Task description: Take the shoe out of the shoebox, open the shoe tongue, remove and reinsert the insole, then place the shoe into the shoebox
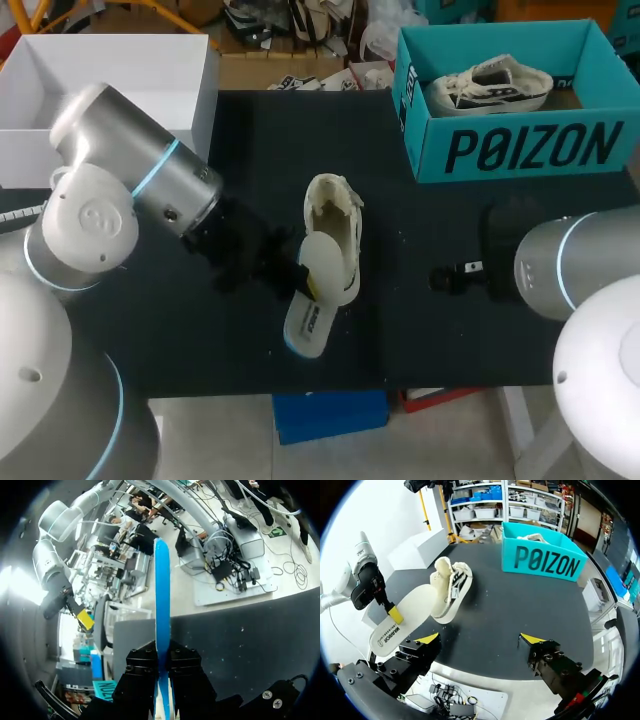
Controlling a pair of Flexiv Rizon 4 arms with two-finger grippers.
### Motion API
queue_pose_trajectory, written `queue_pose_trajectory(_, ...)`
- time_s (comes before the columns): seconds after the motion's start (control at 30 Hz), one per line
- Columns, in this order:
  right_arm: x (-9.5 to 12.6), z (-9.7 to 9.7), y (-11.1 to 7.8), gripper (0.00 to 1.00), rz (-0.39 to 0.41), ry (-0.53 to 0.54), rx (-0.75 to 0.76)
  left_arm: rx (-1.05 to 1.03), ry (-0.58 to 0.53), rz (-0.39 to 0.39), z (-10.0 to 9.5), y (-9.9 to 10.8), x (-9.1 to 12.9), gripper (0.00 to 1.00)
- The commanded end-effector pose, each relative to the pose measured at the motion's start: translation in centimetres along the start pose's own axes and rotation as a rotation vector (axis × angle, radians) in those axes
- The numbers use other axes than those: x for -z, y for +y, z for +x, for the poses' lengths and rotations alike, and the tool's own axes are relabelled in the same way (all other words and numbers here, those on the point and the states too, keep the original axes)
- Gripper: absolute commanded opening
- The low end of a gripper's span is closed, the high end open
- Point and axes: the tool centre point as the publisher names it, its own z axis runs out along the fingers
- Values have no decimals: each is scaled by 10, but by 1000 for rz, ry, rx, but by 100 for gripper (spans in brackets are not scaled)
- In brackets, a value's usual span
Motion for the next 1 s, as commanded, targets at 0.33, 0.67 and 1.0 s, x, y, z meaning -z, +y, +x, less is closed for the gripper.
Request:
queue_pose_trajectory(0.33, -2, 2, -1, 100, -3, -4, -1, 19, 75, 210, 6, 1, -11, 0)
queue_pose_trajectory(0.67, -2, 2, -1, 100, -3, -4, -1, 74, 77, 207, 10, 25, -11, 0)
queue_pose_trajectory(1.0, -2, 2, -1, 100, -3, -4, -1, 74, 108, 139, 9, 54, -11, 0)
